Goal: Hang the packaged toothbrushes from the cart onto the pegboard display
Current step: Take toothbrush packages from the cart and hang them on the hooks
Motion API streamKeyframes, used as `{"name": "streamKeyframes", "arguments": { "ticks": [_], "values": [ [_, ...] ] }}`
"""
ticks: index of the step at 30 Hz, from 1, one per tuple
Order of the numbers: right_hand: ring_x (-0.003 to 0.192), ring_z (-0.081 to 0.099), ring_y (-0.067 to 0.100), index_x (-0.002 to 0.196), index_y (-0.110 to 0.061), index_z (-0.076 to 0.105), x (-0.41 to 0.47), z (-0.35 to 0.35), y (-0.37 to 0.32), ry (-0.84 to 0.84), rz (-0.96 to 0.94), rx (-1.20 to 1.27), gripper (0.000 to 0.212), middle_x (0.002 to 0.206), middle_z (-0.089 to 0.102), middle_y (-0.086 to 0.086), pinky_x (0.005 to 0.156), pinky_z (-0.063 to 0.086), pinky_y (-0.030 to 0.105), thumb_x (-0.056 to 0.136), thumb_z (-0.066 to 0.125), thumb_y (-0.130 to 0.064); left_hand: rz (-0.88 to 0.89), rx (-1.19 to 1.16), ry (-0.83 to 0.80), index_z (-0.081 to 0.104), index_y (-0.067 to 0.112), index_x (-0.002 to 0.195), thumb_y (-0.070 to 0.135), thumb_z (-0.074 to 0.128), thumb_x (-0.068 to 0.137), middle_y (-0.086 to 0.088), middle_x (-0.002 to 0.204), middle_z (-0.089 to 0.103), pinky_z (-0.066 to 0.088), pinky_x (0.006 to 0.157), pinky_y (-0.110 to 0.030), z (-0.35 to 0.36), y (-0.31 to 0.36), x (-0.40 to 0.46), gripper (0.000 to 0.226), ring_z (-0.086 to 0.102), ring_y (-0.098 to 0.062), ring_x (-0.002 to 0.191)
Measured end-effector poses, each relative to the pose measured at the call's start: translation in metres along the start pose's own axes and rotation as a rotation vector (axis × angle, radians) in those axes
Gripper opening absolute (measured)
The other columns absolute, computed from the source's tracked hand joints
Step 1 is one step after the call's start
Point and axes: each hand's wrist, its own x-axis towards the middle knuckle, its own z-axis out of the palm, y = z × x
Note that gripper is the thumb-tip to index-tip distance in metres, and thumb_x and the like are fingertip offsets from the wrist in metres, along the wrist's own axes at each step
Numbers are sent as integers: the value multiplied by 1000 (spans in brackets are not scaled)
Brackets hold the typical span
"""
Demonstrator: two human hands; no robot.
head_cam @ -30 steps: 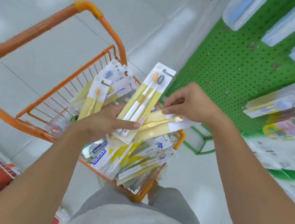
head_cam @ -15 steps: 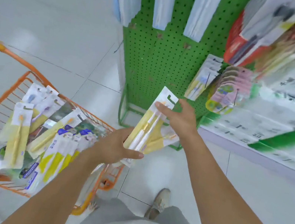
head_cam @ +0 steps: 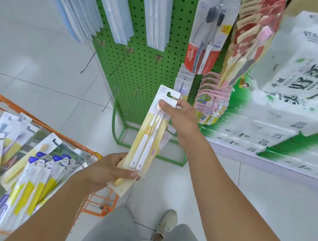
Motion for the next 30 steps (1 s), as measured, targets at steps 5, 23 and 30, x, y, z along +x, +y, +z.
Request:
{"name": "streamKeyframes", "arguments": {
  "ticks": [5,23,30],
  "values": [
    [101,71,31,118,-20,63,16,12,-6,-12,-22,17,52,110,75,10,91,56,54,75,85,-40,97,-231,180,64,9,123,7,81,78,-13,101,72,57,68,-29,-26,-1,-3,48,70,-18,85],
    [93,70,21,100,-20,69,37,7,50,263,-9,8,8,100,77,0,89,55,45,93,72,-16,252,-195,284,66,16,124,7,73,88,0,107,76,55,94,-37,-77,49,71,38,70,-17,104],
    [110,68,34,113,-16,69,64,-8,58,229,36,9,41,111,76,7,102,50,56,79,78,-35,196,-155,278,64,18,128,6,74,88,-4,117,73,51,101,-45,-75,51,89,44,67,-23,114]
  ]
}}
